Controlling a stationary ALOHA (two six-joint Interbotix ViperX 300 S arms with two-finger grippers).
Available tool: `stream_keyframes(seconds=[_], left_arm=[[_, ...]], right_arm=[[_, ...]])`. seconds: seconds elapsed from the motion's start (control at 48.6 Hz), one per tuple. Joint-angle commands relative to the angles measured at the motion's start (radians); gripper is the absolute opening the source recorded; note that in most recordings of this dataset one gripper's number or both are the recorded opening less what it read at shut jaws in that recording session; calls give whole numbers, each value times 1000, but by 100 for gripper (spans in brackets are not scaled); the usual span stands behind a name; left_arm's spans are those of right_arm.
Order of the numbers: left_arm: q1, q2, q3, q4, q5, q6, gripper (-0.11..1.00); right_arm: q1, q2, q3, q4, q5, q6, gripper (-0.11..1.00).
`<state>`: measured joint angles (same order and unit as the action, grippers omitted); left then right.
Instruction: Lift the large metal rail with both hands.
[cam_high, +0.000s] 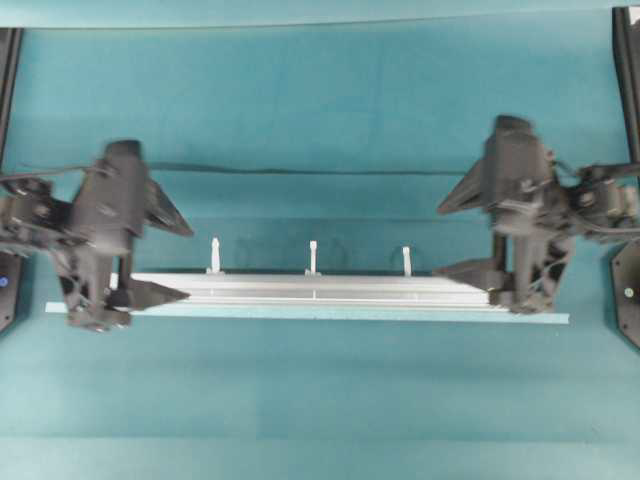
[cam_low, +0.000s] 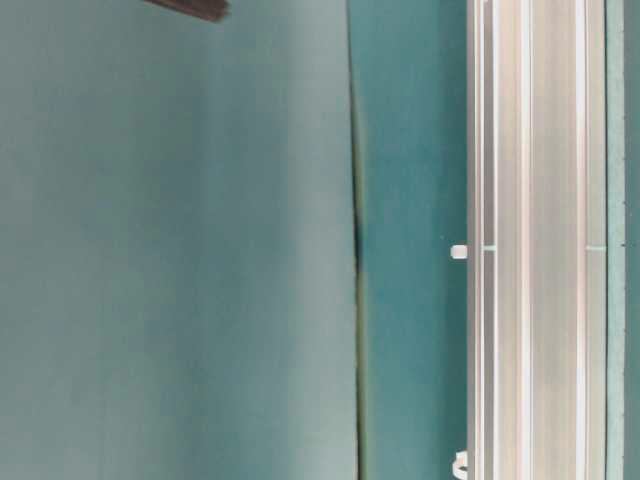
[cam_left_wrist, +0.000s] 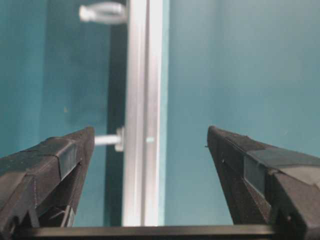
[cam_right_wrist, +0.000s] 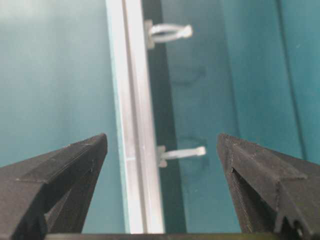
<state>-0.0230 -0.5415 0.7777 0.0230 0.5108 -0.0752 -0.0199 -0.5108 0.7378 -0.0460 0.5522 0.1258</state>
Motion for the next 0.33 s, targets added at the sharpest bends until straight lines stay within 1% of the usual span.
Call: stream_keyframes(seconds=[0.0, 0.309], left_arm=[[-2, -43, -23, 3, -14, 0, 95], [-2, -147, -18, 0, -52, -3, 94]], right_arm=[[-2, -37, 5, -3, -5, 0, 93], [-12, -160, 37, -3, -25, 2, 93]])
